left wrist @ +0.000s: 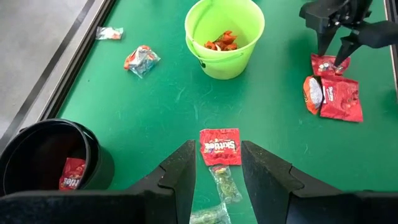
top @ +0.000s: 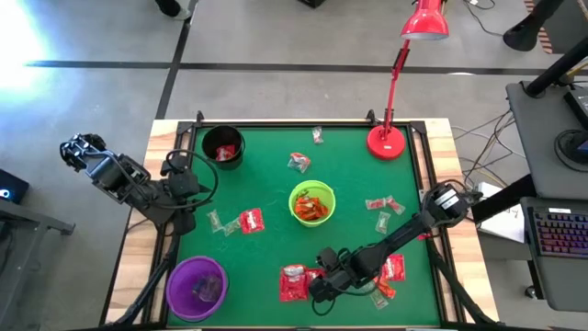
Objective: Sort candy
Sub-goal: Put the red candy into the black bucket
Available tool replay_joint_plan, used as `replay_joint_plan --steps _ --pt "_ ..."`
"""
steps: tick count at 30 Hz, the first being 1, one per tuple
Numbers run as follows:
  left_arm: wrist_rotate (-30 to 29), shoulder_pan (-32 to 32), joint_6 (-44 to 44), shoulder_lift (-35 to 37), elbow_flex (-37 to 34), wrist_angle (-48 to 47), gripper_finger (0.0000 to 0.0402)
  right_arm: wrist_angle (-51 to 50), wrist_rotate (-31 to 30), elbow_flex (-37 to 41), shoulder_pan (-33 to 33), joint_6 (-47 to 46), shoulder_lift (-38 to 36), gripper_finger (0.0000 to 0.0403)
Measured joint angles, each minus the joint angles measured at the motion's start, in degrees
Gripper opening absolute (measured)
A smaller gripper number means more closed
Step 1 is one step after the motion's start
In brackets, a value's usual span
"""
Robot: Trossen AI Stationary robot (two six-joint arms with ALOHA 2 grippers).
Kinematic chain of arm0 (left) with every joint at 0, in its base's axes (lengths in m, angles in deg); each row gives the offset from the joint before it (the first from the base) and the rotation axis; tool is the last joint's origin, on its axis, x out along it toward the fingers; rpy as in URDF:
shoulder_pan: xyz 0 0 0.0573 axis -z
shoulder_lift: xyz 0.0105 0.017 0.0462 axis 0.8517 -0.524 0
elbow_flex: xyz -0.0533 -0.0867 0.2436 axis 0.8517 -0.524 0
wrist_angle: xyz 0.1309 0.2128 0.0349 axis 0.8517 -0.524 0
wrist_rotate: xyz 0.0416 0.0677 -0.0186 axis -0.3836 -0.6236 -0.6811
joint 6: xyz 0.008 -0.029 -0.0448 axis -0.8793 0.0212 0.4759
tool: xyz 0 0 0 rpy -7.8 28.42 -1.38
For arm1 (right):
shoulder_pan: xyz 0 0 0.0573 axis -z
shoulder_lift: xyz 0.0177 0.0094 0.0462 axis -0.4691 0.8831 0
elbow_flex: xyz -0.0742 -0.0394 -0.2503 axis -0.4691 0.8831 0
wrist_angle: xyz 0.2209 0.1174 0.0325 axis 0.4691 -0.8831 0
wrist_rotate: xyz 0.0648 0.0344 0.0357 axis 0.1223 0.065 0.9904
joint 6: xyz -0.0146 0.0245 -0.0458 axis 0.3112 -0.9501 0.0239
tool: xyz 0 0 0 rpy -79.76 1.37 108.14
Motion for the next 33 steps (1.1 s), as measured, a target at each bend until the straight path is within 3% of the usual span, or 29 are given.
replay_joint_plan --steps 8,19,33 --pt "-0.02 -0.01 -0.35 0.01 0.0 0.02 0.0111 -0.31 -0.65 -1.59 0.0 -0.06 1.97 0.018" --pt "0.0 0.01 -0.5 0.03 0.0 0.01 0.0111 -3.05 -1.31 -1.58 0.0 -1.55 2.04 0.0021" --pt "0.01 0.0 -0.03 0.17 0.0 0.0 0.0111 -9.62 -0.87 -10.04 -0.11 6.4 1.32 0.0009"
